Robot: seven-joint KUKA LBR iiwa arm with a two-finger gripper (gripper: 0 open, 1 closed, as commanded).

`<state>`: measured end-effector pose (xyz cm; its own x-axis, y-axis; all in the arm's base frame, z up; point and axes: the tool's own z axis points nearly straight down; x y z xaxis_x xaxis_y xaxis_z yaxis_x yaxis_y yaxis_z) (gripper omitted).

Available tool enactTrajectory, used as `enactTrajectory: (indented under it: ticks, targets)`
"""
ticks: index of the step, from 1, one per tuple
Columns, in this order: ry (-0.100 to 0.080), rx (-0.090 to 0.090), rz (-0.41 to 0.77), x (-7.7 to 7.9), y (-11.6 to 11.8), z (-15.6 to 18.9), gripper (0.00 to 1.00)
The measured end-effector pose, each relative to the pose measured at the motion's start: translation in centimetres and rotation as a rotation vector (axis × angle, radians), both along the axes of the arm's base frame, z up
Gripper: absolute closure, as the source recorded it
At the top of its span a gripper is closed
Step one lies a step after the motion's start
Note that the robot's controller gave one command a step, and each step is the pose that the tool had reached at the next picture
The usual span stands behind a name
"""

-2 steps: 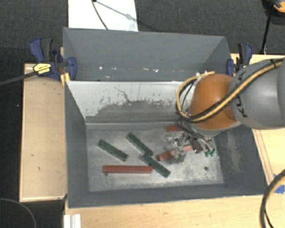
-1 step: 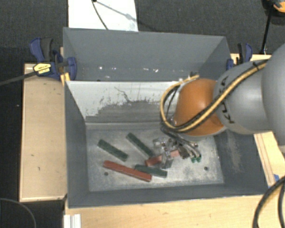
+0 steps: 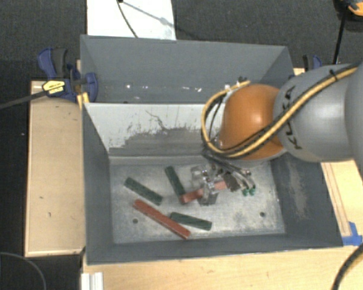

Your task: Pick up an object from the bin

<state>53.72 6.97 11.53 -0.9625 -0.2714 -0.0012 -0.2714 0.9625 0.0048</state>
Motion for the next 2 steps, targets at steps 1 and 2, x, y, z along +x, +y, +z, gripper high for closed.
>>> enactTrajectory:
  ticks: [1, 2]
  targets:
    - [0.003, -0.005, -0.025, 0.5, -1.2, 5.6, 1.0]
    - [0.001, -0.005, -0.016, 1.4, -0.2, 12.5, 1.0]
